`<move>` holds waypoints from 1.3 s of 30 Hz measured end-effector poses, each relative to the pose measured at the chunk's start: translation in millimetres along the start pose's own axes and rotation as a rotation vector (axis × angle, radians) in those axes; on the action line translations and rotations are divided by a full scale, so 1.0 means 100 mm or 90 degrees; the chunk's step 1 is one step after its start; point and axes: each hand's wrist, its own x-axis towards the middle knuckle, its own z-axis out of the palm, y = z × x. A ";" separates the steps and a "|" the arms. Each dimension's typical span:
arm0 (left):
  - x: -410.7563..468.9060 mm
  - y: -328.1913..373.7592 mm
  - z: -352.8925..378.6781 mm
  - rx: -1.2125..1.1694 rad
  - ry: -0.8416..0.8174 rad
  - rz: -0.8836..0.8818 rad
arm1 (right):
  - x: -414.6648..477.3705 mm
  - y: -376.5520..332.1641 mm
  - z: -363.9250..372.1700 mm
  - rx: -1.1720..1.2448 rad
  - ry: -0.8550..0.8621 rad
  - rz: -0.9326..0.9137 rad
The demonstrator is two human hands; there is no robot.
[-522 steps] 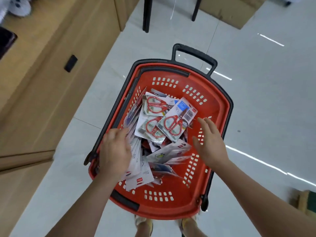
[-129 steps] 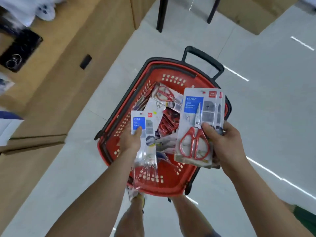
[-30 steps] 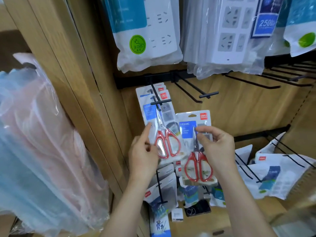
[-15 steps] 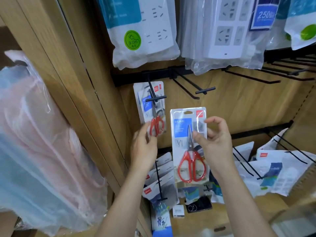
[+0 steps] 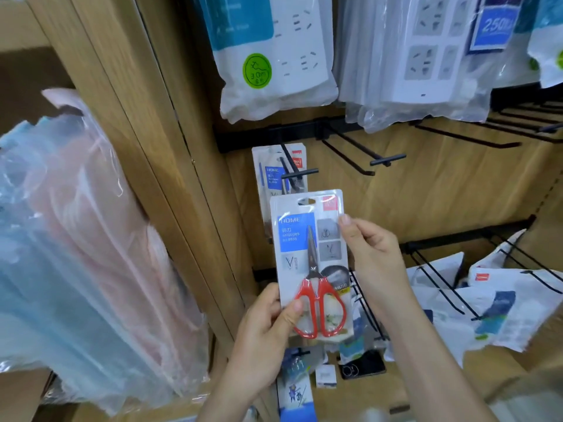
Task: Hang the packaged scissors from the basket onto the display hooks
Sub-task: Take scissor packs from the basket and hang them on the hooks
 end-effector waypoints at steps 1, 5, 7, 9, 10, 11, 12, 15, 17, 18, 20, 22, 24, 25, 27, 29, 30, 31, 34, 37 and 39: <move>0.00 0.00 0.00 0.000 -0.001 0.007 | 0.01 0.00 0.02 -0.001 0.015 -0.011; 0.01 0.07 0.01 0.005 -0.014 0.026 | 0.09 -0.05 0.12 -0.018 0.069 -0.040; 0.00 0.08 0.02 -0.006 -0.015 0.025 | 0.14 -0.05 0.17 -0.022 0.088 -0.042; -0.04 0.09 0.00 -0.017 -0.017 0.017 | 0.18 -0.03 0.20 -0.013 0.093 -0.043; -0.06 0.09 -0.01 -0.028 -0.020 0.008 | 0.18 -0.02 0.21 -0.012 0.092 -0.043; -0.09 0.10 -0.02 -0.052 -0.021 -0.005 | 0.18 -0.01 0.22 -0.010 0.092 -0.043; -0.11 0.11 -0.03 -0.085 -0.019 -0.023 | 0.17 -0.01 0.22 -0.007 0.091 -0.037; -0.12 0.14 -0.06 -0.138 -0.005 -0.056 | 0.17 -0.02 0.23 0.003 0.073 0.008; -0.08 0.14 -0.06 -0.126 0.017 -0.063 | 0.17 -0.01 0.20 0.002 0.040 0.038; -0.04 0.15 -0.05 -0.116 0.033 -0.066 | 0.15 0.00 0.17 -0.008 0.021 0.053; 0.05 0.16 -0.03 -0.094 0.071 -0.075 | 0.08 0.06 0.08 -0.037 -0.023 0.078; 0.16 0.20 0.01 -0.086 0.104 -0.080 | -0.01 0.15 -0.01 -0.069 -0.064 0.095; 0.28 0.22 0.04 -0.074 0.127 -0.083 | -0.08 0.27 -0.07 -0.091 -0.081 0.112; 0.33 0.23 0.06 -0.072 0.135 -0.091 | -0.09 0.31 -0.07 -0.095 -0.077 0.118; 0.37 0.22 0.07 -0.094 0.141 -0.113 | -0.08 0.36 -0.05 -0.115 -0.048 0.113; 0.35 0.18 0.04 -0.110 0.149 -0.111 | -0.01 0.37 -0.01 -0.125 -0.012 0.098; 0.33 0.16 0.02 -0.105 0.157 -0.102 | 0.03 0.35 0.01 -0.132 -0.001 0.093; 0.32 0.13 0.00 -0.102 0.169 -0.095 | 0.07 0.35 0.02 -0.144 -0.002 0.090; 0.39 0.05 -0.03 -0.075 0.218 -0.091 | 0.16 0.37 0.04 -0.165 -0.028 0.114; 0.55 0.00 0.04 -0.049 0.259 -0.096 | 0.28 0.37 0.06 -0.194 -0.022 0.139; 0.68 -0.04 0.09 -0.060 0.282 -0.095 | 0.39 0.35 0.09 -0.179 0.000 0.145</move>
